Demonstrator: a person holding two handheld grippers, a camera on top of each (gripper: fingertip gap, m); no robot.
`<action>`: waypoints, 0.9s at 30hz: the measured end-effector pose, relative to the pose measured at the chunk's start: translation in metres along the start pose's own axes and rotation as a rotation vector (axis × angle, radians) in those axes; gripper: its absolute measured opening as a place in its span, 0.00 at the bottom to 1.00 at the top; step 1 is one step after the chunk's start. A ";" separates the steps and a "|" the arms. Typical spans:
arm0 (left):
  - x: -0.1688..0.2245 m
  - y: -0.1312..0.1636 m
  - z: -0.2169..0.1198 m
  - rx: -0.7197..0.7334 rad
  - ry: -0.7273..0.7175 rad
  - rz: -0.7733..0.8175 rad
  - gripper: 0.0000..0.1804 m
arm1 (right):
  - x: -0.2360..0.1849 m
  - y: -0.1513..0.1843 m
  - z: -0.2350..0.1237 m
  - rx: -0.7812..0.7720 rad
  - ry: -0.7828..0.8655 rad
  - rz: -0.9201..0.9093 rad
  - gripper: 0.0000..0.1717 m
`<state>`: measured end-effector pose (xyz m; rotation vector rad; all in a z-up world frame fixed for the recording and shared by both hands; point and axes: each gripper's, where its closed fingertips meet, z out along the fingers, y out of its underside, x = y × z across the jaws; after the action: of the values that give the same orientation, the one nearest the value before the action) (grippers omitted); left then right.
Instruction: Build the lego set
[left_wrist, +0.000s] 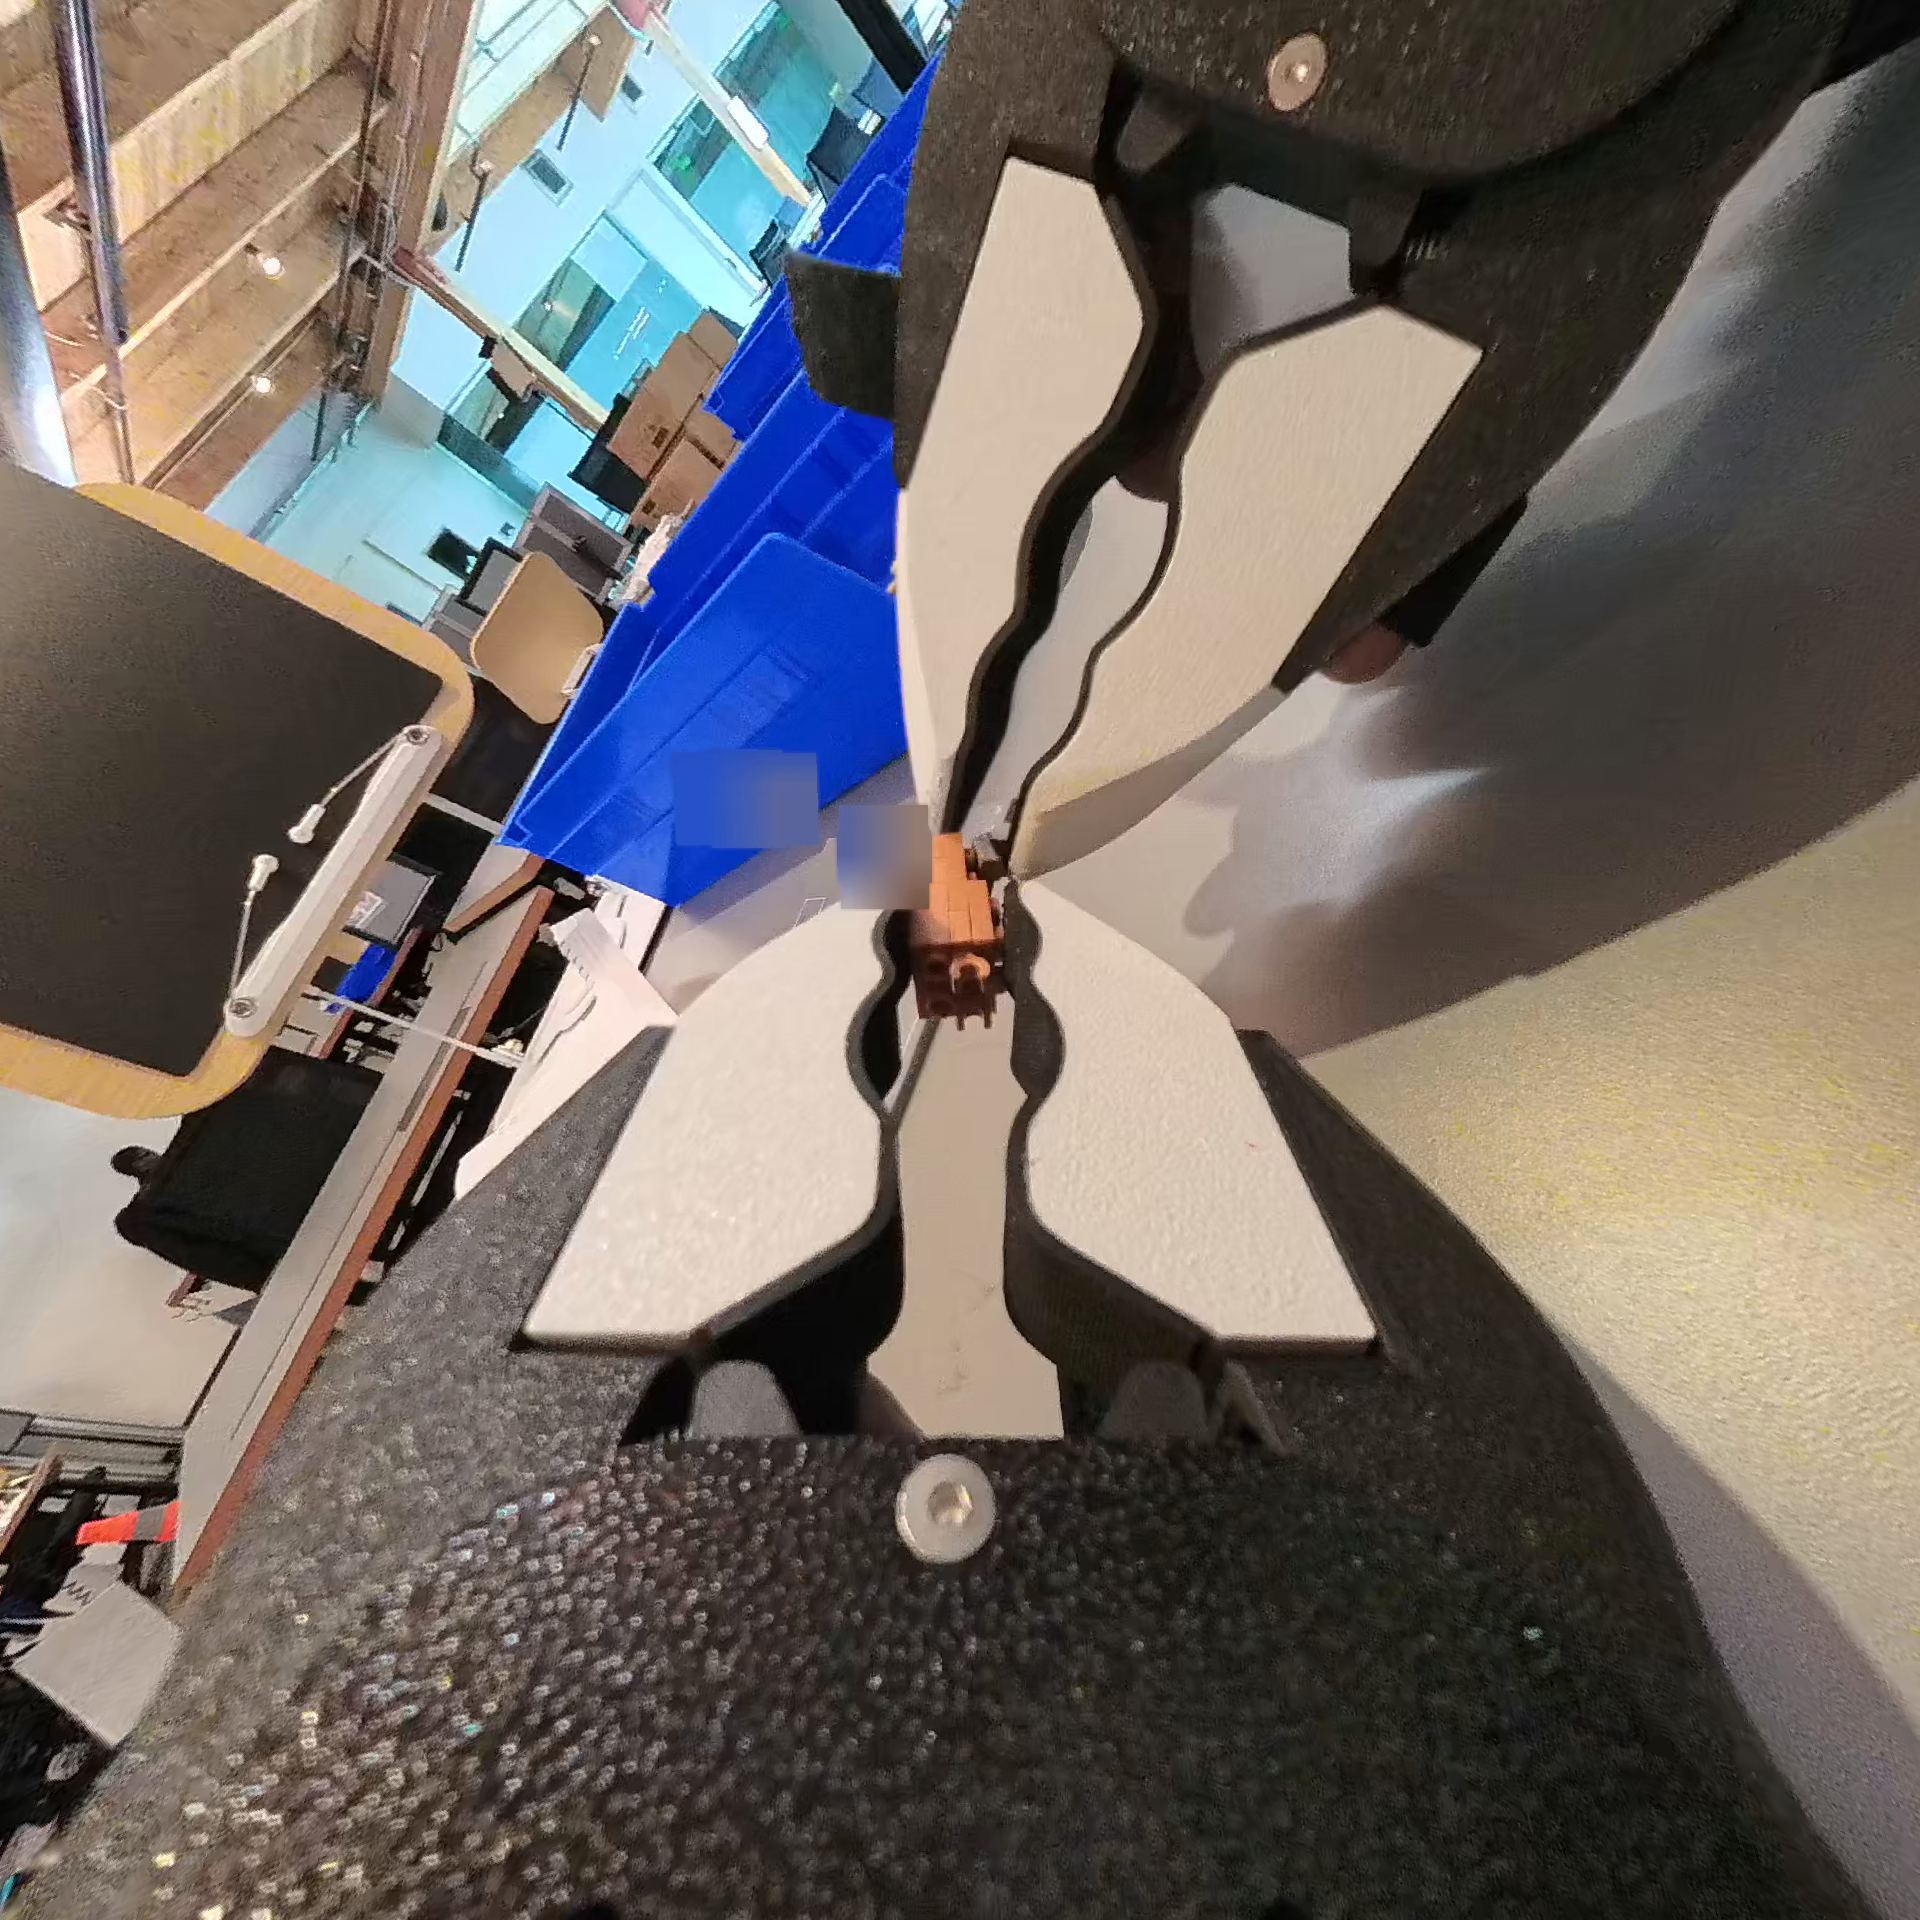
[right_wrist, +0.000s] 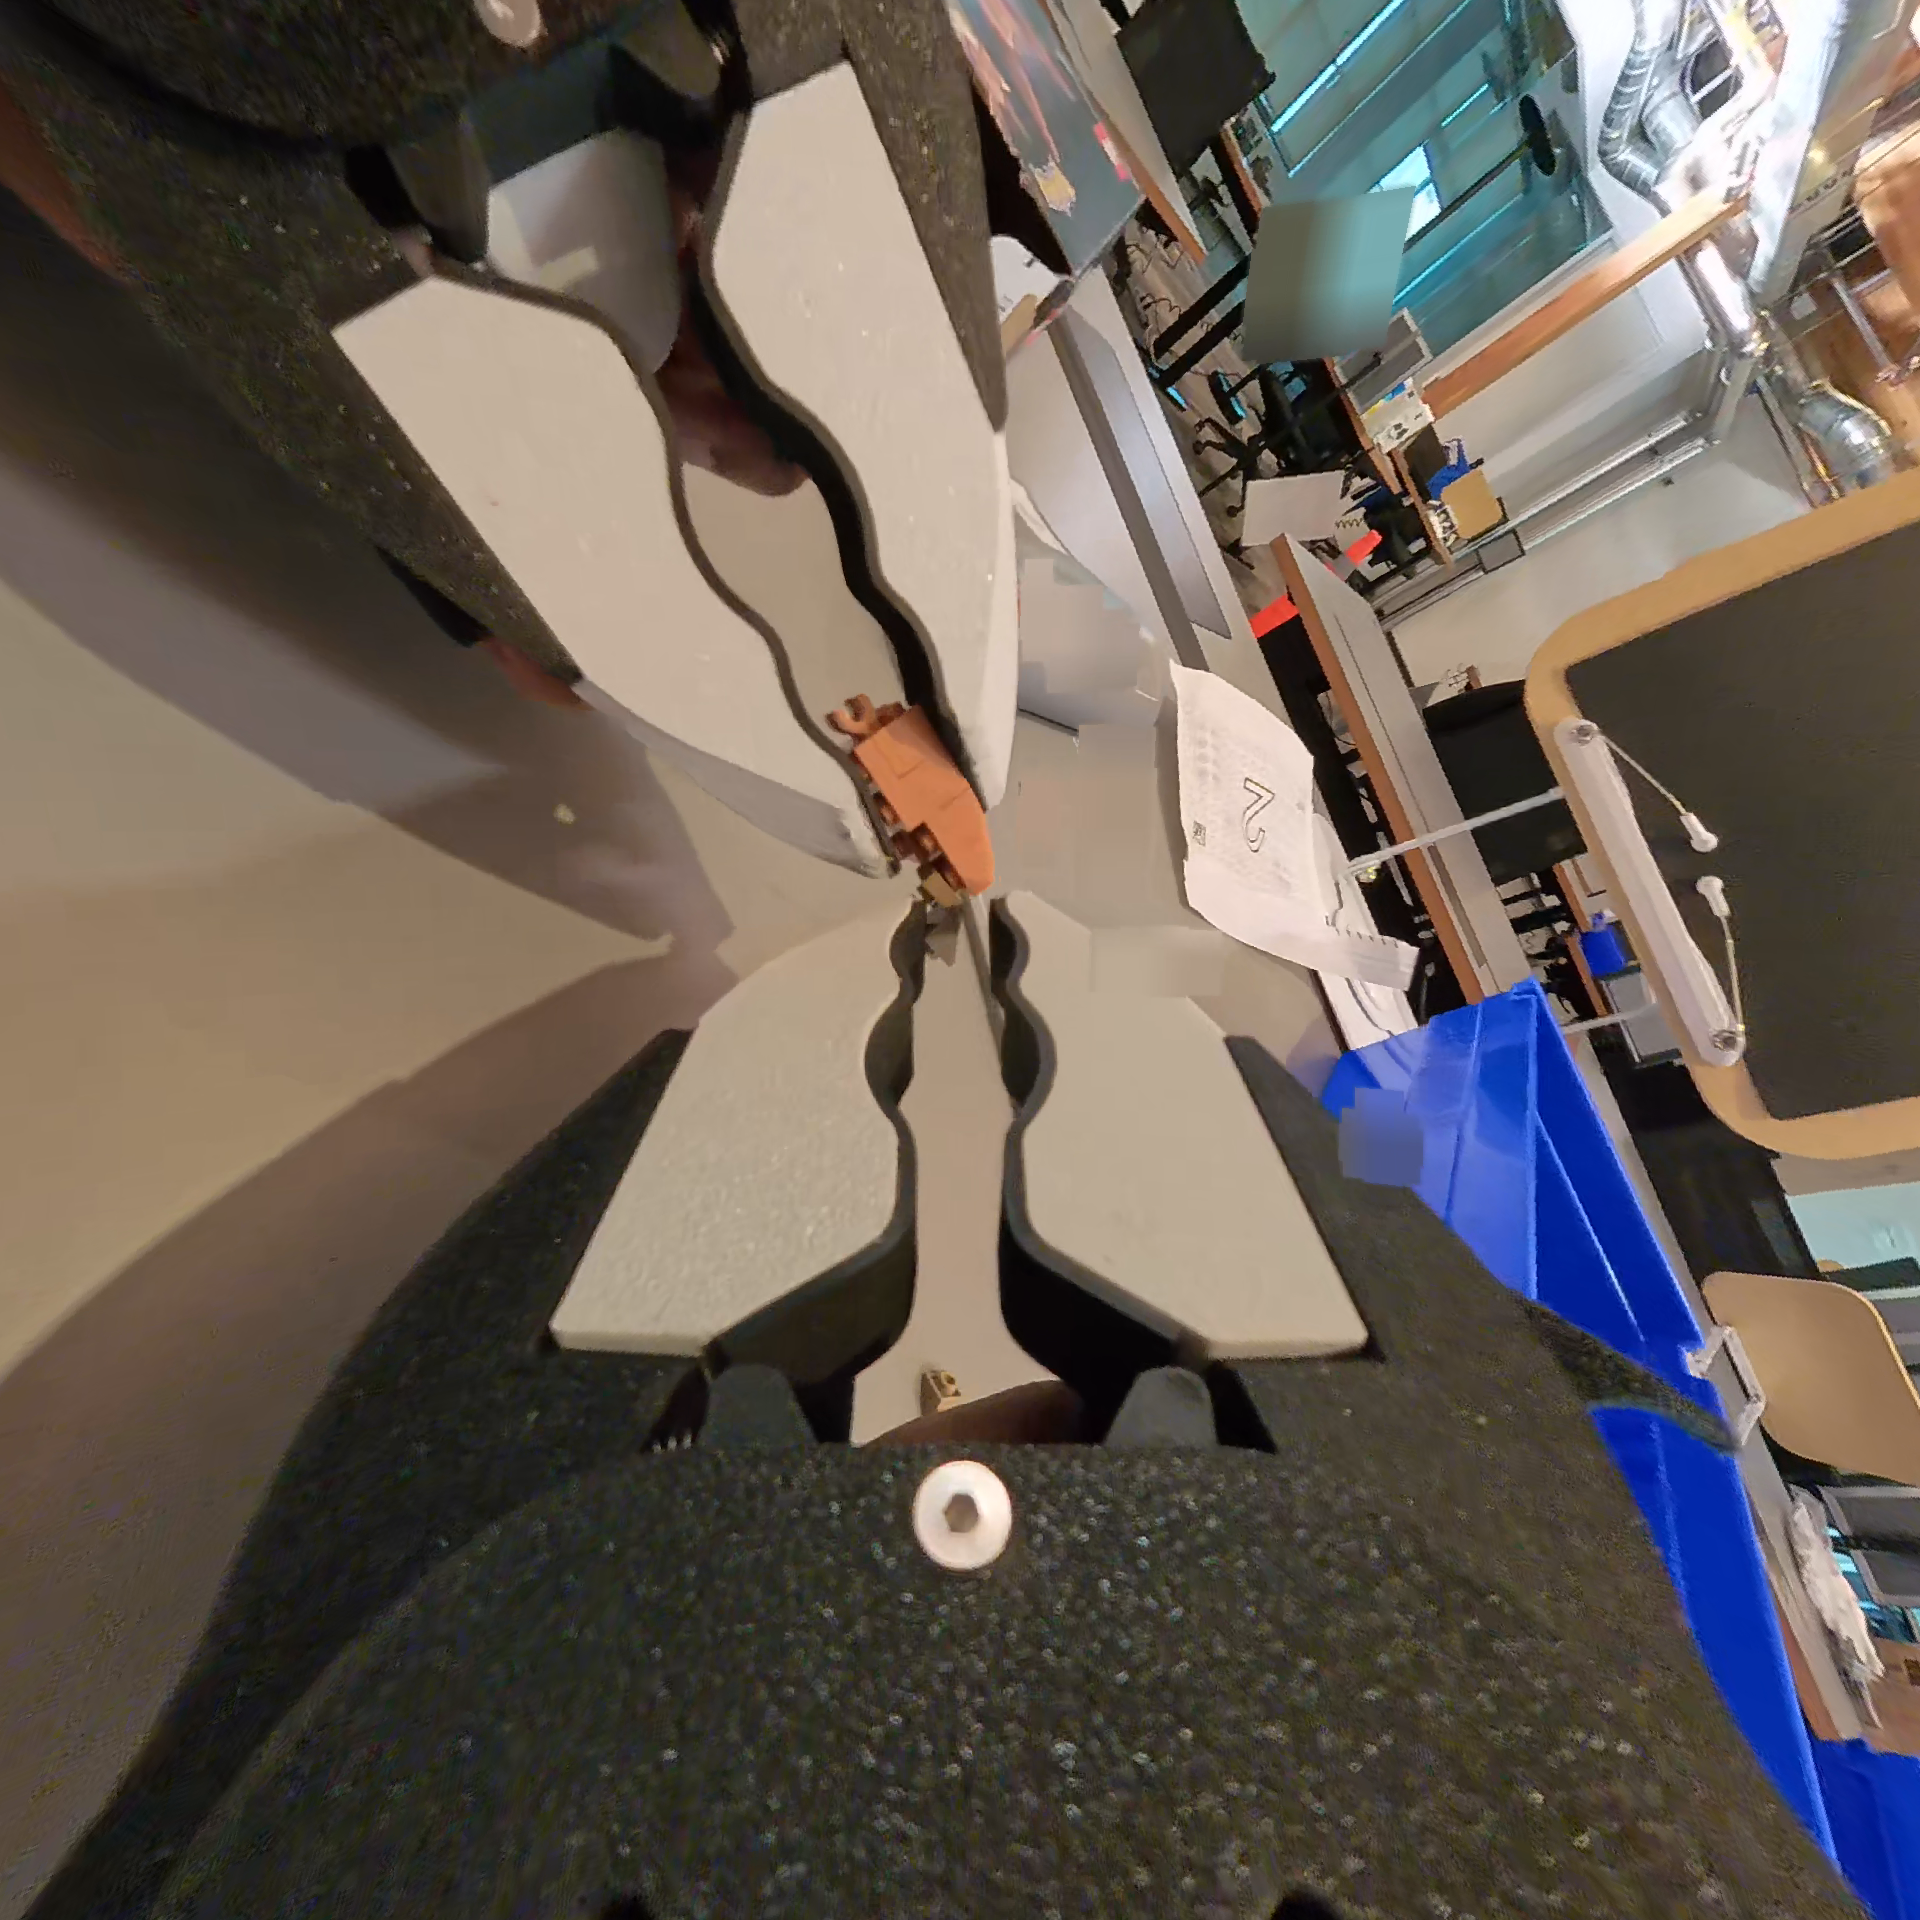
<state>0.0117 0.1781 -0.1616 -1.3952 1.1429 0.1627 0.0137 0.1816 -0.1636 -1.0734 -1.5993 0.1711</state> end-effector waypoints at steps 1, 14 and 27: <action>0.000 0.000 0.000 -0.004 -0.003 0.000 0.09 | 0.000 0.000 0.000 0.000 0.008 -0.003 0.06; 0.000 0.004 0.001 -0.033 -0.004 0.013 0.09 | 0.003 0.000 0.002 -0.003 0.050 -0.079 0.09; 0.005 0.005 0.001 -0.050 0.025 0.057 0.09 | -0.003 0.002 0.003 -0.004 0.021 -0.141 0.08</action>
<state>0.0114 0.1773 -0.1687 -1.4125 1.2073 0.2165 0.0121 0.1814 -0.1679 -0.9578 -1.6502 0.0618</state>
